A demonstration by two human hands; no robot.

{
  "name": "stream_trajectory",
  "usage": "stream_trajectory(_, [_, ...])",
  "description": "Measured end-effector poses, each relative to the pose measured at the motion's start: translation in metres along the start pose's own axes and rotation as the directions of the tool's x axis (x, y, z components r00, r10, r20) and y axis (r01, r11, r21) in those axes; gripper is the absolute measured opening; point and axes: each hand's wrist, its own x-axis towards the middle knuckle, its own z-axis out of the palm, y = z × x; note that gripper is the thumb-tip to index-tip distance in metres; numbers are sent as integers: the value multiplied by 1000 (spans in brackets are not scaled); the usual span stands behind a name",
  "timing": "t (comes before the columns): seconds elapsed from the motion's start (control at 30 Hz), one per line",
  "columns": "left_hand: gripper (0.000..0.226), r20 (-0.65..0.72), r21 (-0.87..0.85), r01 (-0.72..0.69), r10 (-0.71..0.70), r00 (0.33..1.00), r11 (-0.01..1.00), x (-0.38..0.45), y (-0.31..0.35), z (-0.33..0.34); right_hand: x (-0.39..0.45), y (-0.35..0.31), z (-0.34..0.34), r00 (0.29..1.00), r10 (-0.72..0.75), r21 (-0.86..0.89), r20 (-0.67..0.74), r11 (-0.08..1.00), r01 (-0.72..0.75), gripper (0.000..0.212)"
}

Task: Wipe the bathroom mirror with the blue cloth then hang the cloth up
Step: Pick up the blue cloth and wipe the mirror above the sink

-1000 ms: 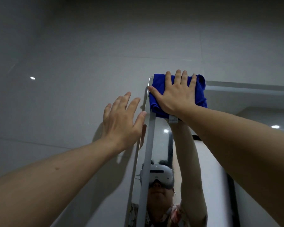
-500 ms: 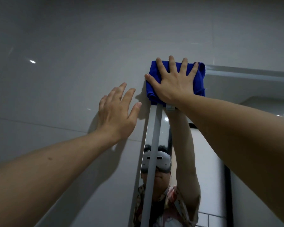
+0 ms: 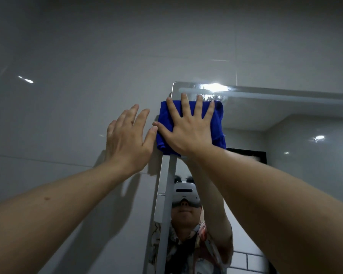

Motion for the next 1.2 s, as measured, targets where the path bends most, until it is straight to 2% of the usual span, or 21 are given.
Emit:
stream_trajectory(0.1, [68, 6, 27, 12, -12, 1000, 1000, -2, 3, -5, -6, 2, 1, 1000, 3, 13, -6, 1000, -3, 89])
stream_trajectory(0.37, [68, 11, 54, -73, 73, 997, 996, -3, 21, -16, -9, 12, 3, 1000, -2, 44, -16, 999, 3, 85])
stream_trajectory(0.6, [68, 28, 92, -115, 113, 993, 989, -2, 43, -19, -21, 46, -1, 1000, 16, 61, -8, 998, -16, 84])
stream_trajectory(0.93, [69, 99, 70, -151, 144, 985, 986, -17, 132, 17, -53, 135, -10, 999, 27, 56, 17, 998, -28, 84])
stream_trajectory(1.2, [69, 75, 6, -149, 148, 986, 989, -20, 213, 50, -74, 225, -17, 999, 46, 28, 21, 999, -46, 84])
